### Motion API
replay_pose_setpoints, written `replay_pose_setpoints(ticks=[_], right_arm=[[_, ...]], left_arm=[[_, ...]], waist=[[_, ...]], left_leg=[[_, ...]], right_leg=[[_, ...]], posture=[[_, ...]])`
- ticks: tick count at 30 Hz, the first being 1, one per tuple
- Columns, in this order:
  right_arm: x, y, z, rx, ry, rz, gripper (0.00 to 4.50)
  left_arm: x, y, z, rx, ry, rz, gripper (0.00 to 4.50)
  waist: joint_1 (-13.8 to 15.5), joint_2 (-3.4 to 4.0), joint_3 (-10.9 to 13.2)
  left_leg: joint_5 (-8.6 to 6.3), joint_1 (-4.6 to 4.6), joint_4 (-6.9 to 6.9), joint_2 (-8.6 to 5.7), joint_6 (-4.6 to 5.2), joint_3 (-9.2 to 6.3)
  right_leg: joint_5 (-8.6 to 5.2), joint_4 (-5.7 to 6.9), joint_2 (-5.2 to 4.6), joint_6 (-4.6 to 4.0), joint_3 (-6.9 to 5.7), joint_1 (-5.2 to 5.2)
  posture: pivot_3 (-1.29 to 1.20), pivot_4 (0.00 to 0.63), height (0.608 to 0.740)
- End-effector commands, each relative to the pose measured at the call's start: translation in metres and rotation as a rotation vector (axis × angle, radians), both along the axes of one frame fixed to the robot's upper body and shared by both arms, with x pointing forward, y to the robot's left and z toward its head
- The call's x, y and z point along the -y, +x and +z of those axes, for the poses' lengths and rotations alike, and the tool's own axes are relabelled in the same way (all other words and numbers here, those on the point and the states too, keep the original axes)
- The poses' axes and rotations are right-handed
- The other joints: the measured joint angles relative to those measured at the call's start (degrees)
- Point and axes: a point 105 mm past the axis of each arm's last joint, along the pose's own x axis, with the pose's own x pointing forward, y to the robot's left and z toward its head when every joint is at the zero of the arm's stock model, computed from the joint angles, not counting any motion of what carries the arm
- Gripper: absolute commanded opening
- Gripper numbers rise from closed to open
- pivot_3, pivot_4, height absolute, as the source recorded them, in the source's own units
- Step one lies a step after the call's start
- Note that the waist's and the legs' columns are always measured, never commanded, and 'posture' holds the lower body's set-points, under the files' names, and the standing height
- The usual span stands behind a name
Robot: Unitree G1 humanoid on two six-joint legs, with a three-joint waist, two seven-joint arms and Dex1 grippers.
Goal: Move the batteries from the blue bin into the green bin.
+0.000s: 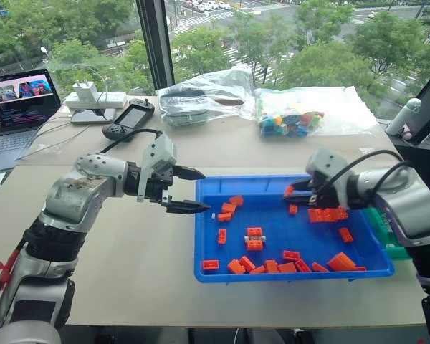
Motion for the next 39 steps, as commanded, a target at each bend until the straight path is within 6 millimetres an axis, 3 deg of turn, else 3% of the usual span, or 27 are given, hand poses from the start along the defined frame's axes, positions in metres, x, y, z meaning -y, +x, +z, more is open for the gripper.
replay_pose_setpoints(ticks=[1, 5, 6, 7, 11, 16, 22, 25, 30, 39], right_arm=[[0.010, 0.001, -0.002, 0.022, -0.018, -0.014, 2.98], [0.009, 0.003, 0.007, 0.074, -0.025, -0.014, 4.35], [0.007, 0.003, 0.010, 0.086, -0.019, -0.014, 4.43], [0.004, 0.001, 0.011, 0.087, -0.019, 0.005, 4.43], [-0.041, -0.034, 0.007, -0.034, 0.122, 0.215, 4.43], [-0.075, -0.064, -0.009, -0.151, 0.137, 0.344, 4.43], [-0.083, -0.060, -0.020, -0.148, 0.088, 0.362, 4.43], [-0.090, -0.070, -0.021, -0.198, 0.113, 0.398, 3.71], [-0.095, -0.076, -0.026, -0.211, 0.101, 0.425, 2.05], [-0.095, -0.073, -0.047, -0.228, 0.068, 0.401, 2.05]], left_arm=[[0.003, -0.002, 0.009, 0.041, -0.006, -0.030, 4.50], [0.003, -0.001, 0.010, 0.045, -0.005, -0.029, 4.50], [0.003, -0.001, 0.010, 0.046, -0.004, -0.028, 4.50], [0.003, -0.001, 0.010, 0.044, -0.004, -0.029, 4.50], [0.003, -0.001, 0.009, 0.042, -0.002, -0.029, 4.50], [0.003, -0.001, 0.010, 0.043, -0.001, -0.031, 4.50], [0.006, -0.004, 0.009, 0.035, 0.001, -0.047, 4.50], [0.004, -0.004, 0.010, 0.038, 0.004, -0.038, 4.50], [0.003, -0.004, 0.010, 0.038, 0.005, -0.033, 4.50], [0.001, -0.003, 0.008, 0.039, 0.019, -0.032, 4.50]], waist=[[-0.2, 0.00, 0.0], [-0.4, 0.00, 0.0], [-0.3, 0.00, 0.0], [-0.3, 0.00, 0.0], [-0.3, 0.00, 0.0], [-0.1, 0.00, 0.0], [-0.1, 0.00, 0.0], [-0.1, 0.00, 0.0], [-0.1, 0.00, 0.0], [-0.1, 0.00, 0.0]], left_leg=[[0.00, 0.00, -0.01, 0.00, 0.00, 0.03], [0.00, 0.00, -0.02, 0.02, 0.00, 0.02], [0.00, 0.00, -0.02, 0.03, 0.00, 0.01], [0.00, 0.01, -0.02, 0.03, 0.00, 0.00], [0.00, 0.00, -0.02, 0.03, 0.00, -0.03], [0.00, 0.00, -0.01, 0.02, 0.00, -0.18], [0.00, 0.00, 0.00, 0.01, 0.00, -0.19], [0.00, 0.00, 0.00, 0.01, 0.00, -0.20], [0.00, 0.01, 0.00, 0.03, 0.00, -0.22], [0.00, 0.01, 0.00, 0.02, 0.00, -0.22]], right_leg=[[0.00, 0.00, 0.00, 0.00, 0.01, -0.02], [0.00, 0.03, 0.01, 0.00, 0.03, -0.04], [0.00, 0.03, 0.02, 0.00, 0.03, -0.04], [0.00, 0.03, 0.02, 0.00, 0.03, -0.04], [0.00, 0.03, 0.02, 0.00, 0.03, -0.03], [0.00, 0.06, 0.01, 0.00, 0.02, 0.01], [0.00, 0.04, 0.01, 0.00, 0.02, -0.01], [0.00, 0.04, 0.00, 0.00, 0.02, -0.01], [0.00, 0.04, 0.02, 0.00, 0.01, -0.01], [0.00, 0.04, 0.02, 0.00, 0.01, -0.01]], posture=[[0.00, 0.150, 0.732], [0.00, 0.150, 0.732], [0.00, 0.150, 0.732], [0.00, 0.150, 0.732], [0.00, 0.150, 0.732], [0.00, 0.150, 0.732], [0.00, 0.150, 0.732], [0.00, 0.150, 0.732], [0.00, 0.150, 0.732], [0.00, 0.150, 0.732]])
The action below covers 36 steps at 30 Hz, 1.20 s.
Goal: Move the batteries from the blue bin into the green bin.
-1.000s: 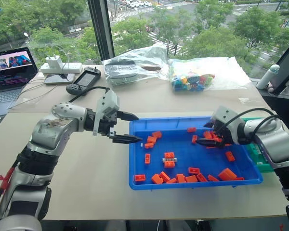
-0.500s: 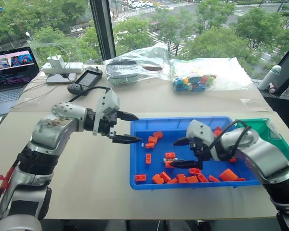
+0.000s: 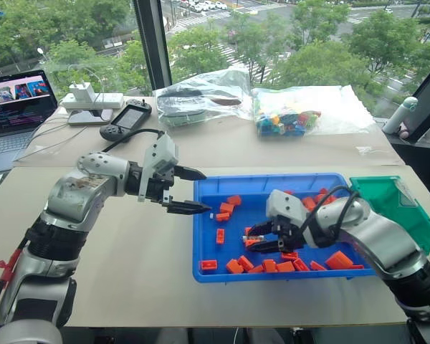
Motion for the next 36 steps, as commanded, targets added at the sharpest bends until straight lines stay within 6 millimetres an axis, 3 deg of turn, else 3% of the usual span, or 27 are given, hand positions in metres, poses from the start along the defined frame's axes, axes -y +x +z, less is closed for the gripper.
replay_pose_setpoints(ticks=[1, 13, 16, 18, 19, 23, 28, 31, 33, 36], right_arm=[[0.002, 0.004, -0.001, 0.041, -0.007, -0.010, 2.05], [0.007, 0.008, -0.012, 0.056, -0.047, -0.015, 2.05], [0.007, 0.007, -0.015, 0.053, -0.049, -0.014, 1.40], [0.008, 0.007, -0.015, 0.060, -0.058, -0.009, 0.59], [0.008, 0.008, -0.015, 0.068, -0.061, -0.009, 0.42], [0.010, 0.011, -0.009, 0.095, -0.063, -0.010, 0.42], [0.017, 0.016, 0.024, 0.135, -0.022, -0.028, 0.42], [0.035, 0.023, 0.047, 0.157, -0.016, -0.089, 0.42], [0.054, 0.031, 0.052, 0.191, -0.071, -0.148, 0.42], [0.097, 0.063, 0.052, 0.328, -0.198, -0.327, 0.42]], left_arm=[[0.000, -0.002, 0.009, 0.041, 0.006, -0.014, 4.50], [0.000, -0.002, 0.006, 0.043, 0.015, -0.013, 4.50], [0.000, -0.002, 0.007, 0.043, 0.016, -0.013, 4.50], [-0.001, -0.002, 0.007, 0.043, 0.017, -0.012, 4.50], [-0.001, -0.002, 0.007, 0.043, 0.017, -0.012, 4.50], [-0.001, -0.002, 0.007, 0.043, 0.017, -0.013, 4.50], [-0.001, -0.001, 0.007, 0.044, 0.018, -0.014, 4.50], [-0.001, -0.001, 0.007, 0.045, 0.019, -0.015, 4.50], [-0.001, -0.001, 0.007, 0.044, 0.018, -0.014, 4.50], [0.000, -0.001, 0.006, 0.041, 0.016, -0.018, 4.50]], waist=[[0.0, 0.00, 0.0], [0.0, 0.00, 0.0], [0.0, 0.00, 0.0], [0.0, 0.00, 0.0], [0.0, 0.00, 0.0], [0.0, 0.00, 0.0], [0.0, 0.00, 0.0], [0.0, 0.00, 0.0], [0.0, 0.00, 0.0], [0.1, -0.02, 0.0]], left_leg=[[0.00, 0.00, 0.00, -0.01, 0.00, 0.00], [0.00, 0.00, 0.00, 0.00, 0.00, 0.02], [0.00, 0.00, 0.00, 0.00, 0.00, 0.01], [0.00, 0.01, 0.00, 0.00, 0.00, 0.01], [0.00, 0.01, 0.00, 0.00, 0.00, 0.01], [0.00, 0.02, 0.00, 0.00, 0.00, 0.01], [0.00, 0.01, 0.00, 0.00, 0.00, 0.01], [0.00, 0.01, 0.00, 0.00, 0.00, 0.00], [0.00, 0.01, 0.00, 0.00, 0.00, -0.01], [0.00, 0.01, 0.00, -0.01, 0.00, 0.08]], right_leg=[[0.00, 0.00, 0.00, 0.00, 0.00, 0.00], [0.00, 0.00, 0.00, 0.00, 0.00, 0.00], [0.00, 0.00, 0.01, 0.00, 0.00, 0.00], [0.00, 0.00, 0.01, 0.00, 0.00, 0.00], [0.00, 0.01, 0.01, 0.00, 0.00, 0.00], [0.00, 0.00, 0.01, 0.00, 0.00, 0.00], [0.00, 0.00, 0.00, 0.00, 0.00, 0.00], [0.00, 0.00, 0.00, 0.00, 0.00, 0.00], [0.00, 0.00, 0.00, 0.00, 0.00, 0.01], [0.00, -0.05, -0.01, 0.00, -0.02, 0.04]], posture=[[0.00, 0.150, 0.732], [0.00, 0.150, 0.732], [0.00, 0.150, 0.732], [0.00, 0.150, 0.732], [0.00, 0.150, 0.732], [0.00, 0.150, 0.732], [0.00, 0.150, 0.732], [0.00, 0.150, 0.732], [0.00, 0.150, 0.732], [0.00, 0.150, 0.732]])
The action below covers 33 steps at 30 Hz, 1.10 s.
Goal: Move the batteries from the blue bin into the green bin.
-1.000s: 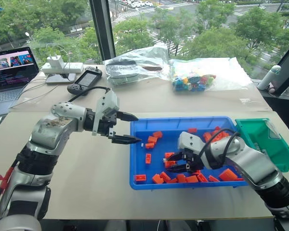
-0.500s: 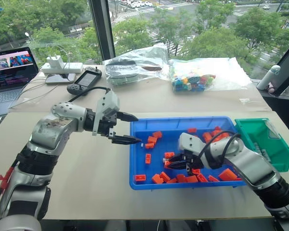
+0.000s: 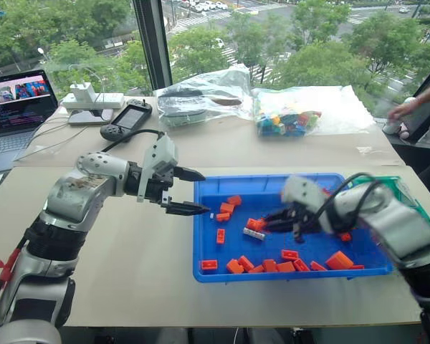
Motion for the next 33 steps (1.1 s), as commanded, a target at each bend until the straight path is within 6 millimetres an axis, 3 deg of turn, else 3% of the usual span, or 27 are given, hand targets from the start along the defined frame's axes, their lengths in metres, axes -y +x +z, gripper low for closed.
replay_pose_setpoints(ticks=[1, 3, 6, 8, 12, 15, 19, 33], right_arm=[[0.043, 0.031, 0.004, 0.164, -0.133, -0.162, 0.42], [0.055, 0.041, 0.003, 0.219, -0.177, -0.199, 1.45], [0.050, 0.045, 0.008, 0.241, -0.140, -0.193, 2.44], [0.037, 0.040, 0.010, 0.226, -0.097, -0.152, 3.11], [-0.006, 0.008, -0.003, 0.068, 0.027, 0.008, 4.39], [-0.026, -0.009, -0.015, -0.023, 0.068, 0.060, 4.39], [-0.034, -0.021, -0.038, -0.104, 0.052, 0.054, 4.39], [-0.035, -0.019, -0.061, -0.151, 0.063, -0.021, 4.39]], left_arm=[[0.001, -0.001, 0.008, 0.043, 0.002, -0.017, 4.50], [0.002, -0.001, 0.008, 0.044, 0.002, -0.018, 4.50], [0.002, 0.000, 0.009, 0.046, 0.002, -0.018, 4.50], [0.002, 0.000, 0.008, 0.045, 0.003, -0.017, 4.50], [0.001, -0.001, 0.008, 0.045, 0.006, -0.016, 4.50], [0.001, 0.000, 0.008, 0.046, 0.007, -0.015, 4.50], [0.001, 0.000, 0.009, 0.049, 0.010, -0.016, 4.50], [-0.001, 0.000, 0.011, 0.057, 0.016, -0.013, 4.50]], waist=[[0.0, -0.01, 0.0], [-0.1, -0.01, 0.0], [-0.3, -0.01, 0.0], [-0.6, -0.01, 0.0], [-0.6, -0.01, 0.0], [-0.2, -0.01, 0.0], [0.2, -0.01, 0.0], [-0.2, -0.02, 0.0]], left_leg=[[0.00, 0.00, 0.00, -0.01, 0.00, 0.05], [0.00, -0.01, 0.00, -0.02, 0.00, 0.15], [0.00, -0.01, -0.04, 0.00, 0.00, 0.19], [0.00, 0.00, -0.04, 0.05, 0.00, 0.17], [0.00, 0.00, -0.05, 0.05, 0.00, 0.07], [0.00, 0.00, -0.04, 0.03, 0.00, -0.06], [0.00, -0.02, 0.01, -0.03, 0.00, -0.07], [0.00, -0.01, 0.00, 0.00, 0.00, -0.05]], right_leg=[[0.00, -0.03, -0.01, 0.00, 0.01, 0.00], [0.00, -0.02, -0.02, 0.00, 0.03, -0.04], [0.00, 0.01, 0.00, 0.00, 0.04, -0.08], [0.00, 0.04, 0.03, 0.00, 0.05, -0.09], [0.00, 0.08, 0.05, 0.00, 0.05, -0.09], [0.00, 0.10, 0.02, 0.00, 0.03, -0.04], [0.00, 0.07, -0.03, 0.00, 0.01, 0.01], [0.00, 0.06, 0.02, 0.00, 0.02, -0.04]], posture=[[0.00, 0.150, 0.732], [0.00, 0.150, 0.732], [0.00, 0.150, 0.732], [0.00, 0.150, 0.732], [0.00, 0.150, 0.732], [0.00, 0.150, 0.732], [0.00, 0.150, 0.732], [0.00, 0.150, 0.732]])
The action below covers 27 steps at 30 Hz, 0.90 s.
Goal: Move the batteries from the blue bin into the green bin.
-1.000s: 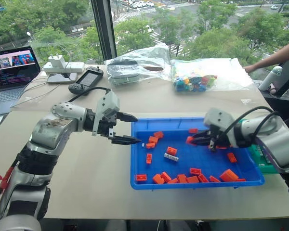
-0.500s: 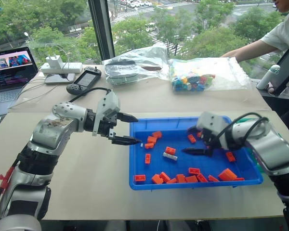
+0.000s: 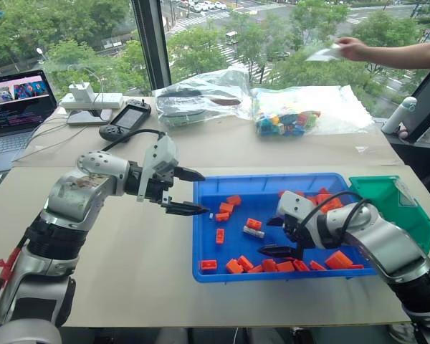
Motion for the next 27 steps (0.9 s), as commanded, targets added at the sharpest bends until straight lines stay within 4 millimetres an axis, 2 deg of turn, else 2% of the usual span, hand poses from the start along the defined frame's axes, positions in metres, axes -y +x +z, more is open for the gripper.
replay_pose_setpoints(ticks=[1, 3, 8, 13, 17, 21, 24, 25, 27], right_arm=[[-0.004, 0.001, -0.007, 0.005, -0.003, -0.013, 4.15], [-0.003, 0.003, -0.011, 0.001, -0.013, -0.029, 3.76], [0.003, 0.004, -0.025, -0.014, -0.050, -0.062, 2.07], [0.004, 0.006, -0.019, 0.000, -0.033, -0.068, 0.36], [0.003, 0.001, -0.011, 0.009, -0.030, -0.029, 0.23], [0.000, -0.008, 0.054, 0.105, 0.111, 0.039, 0.23], [0.019, -0.002, 0.074, 0.158, 0.143, -0.053, 0.23], [0.033, 0.005, 0.083, 0.199, 0.139, -0.130, 0.23], [0.076, 0.019, 0.101, 0.305, 0.088, -0.329, 0.23]], left_arm=[[-0.001, 0.000, 0.011, 0.054, 0.003, -0.012, 4.50], [-0.001, 0.000, 0.011, 0.055, 0.002, -0.012, 4.50], [-0.001, 0.000, 0.012, 0.058, 0.003, -0.009, 4.50], [-0.001, 0.000, 0.012, 0.058, 0.001, -0.009, 4.50], [0.000, 0.000, 0.011, 0.058, 0.001, -0.011, 4.50], [0.002, 0.002, 0.011, 0.056, -0.003, -0.019, 4.50], [0.003, 0.002, 0.010, 0.056, -0.005, -0.023, 4.50], [0.004, 0.002, 0.010, 0.053, -0.008, -0.025, 4.50], [0.006, 0.002, 0.009, 0.049, -0.010, -0.036, 4.50]], waist=[[0.0, 0.00, 0.0], [0.0, 0.00, 0.0], [0.0, 0.00, 0.0], [0.0, -0.01, 0.0], [0.0, -0.01, 0.0], [0.1, -0.02, 0.0], [0.1, -0.02, 0.0], [0.1, -0.03, 0.0], [0.2, -0.03, 0.0]], left_leg=[[0.00, 0.00, 0.00, 0.00, 0.00, 0.00], [0.00, 0.00, 0.00, 0.00, 0.00, 0.00], [0.00, 0.01, 0.00, 0.00, 0.00, 0.00], [0.00, 0.03, 0.00, 0.00, 0.00, 0.01], [0.00, 0.03, 0.00, 0.00, 0.00, 0.01], [0.00, 0.00, 0.00, -0.01, 0.00, -0.01], [0.00, 0.01, 0.01, 0.00, 0.00, -0.05], [0.00, 0.01, 0.01, 0.00, 0.00, -0.06], [0.00, 0.01, 0.00, 0.00, 0.00, -0.02]], right_leg=[[0.00, 0.00, 0.00, 0.00, 0.00, 0.00], [0.00, 0.01, 0.00, 0.00, 0.00, 0.00], [0.00, 0.00, 0.00, 0.00, 0.00, 0.02], [0.00, 0.00, 0.01, 0.00, -0.01, 0.04], [0.00, 0.00, 0.01, 0.00, 0.00, 0.04], [0.00, -0.01, -0.02, 0.00, 0.00, 0.01], [0.00, 0.00, -0.02, 0.00, 0.00, 0.02], [0.00, 0.00, -0.01, 0.00, -0.01, 0.03], [0.00, -0.01, -0.02, 0.00, -0.02, 0.04]], posture=[[0.00, 0.150, 0.732], [0.00, 0.150, 0.732], [0.00, 0.150, 0.732], [0.00, 0.150, 0.732], [0.00, 0.150, 0.732], [0.00, 0.150, 0.732], [0.00, 0.150, 0.732], [0.00, 0.150, 0.732], [0.00, 0.150, 0.732]])
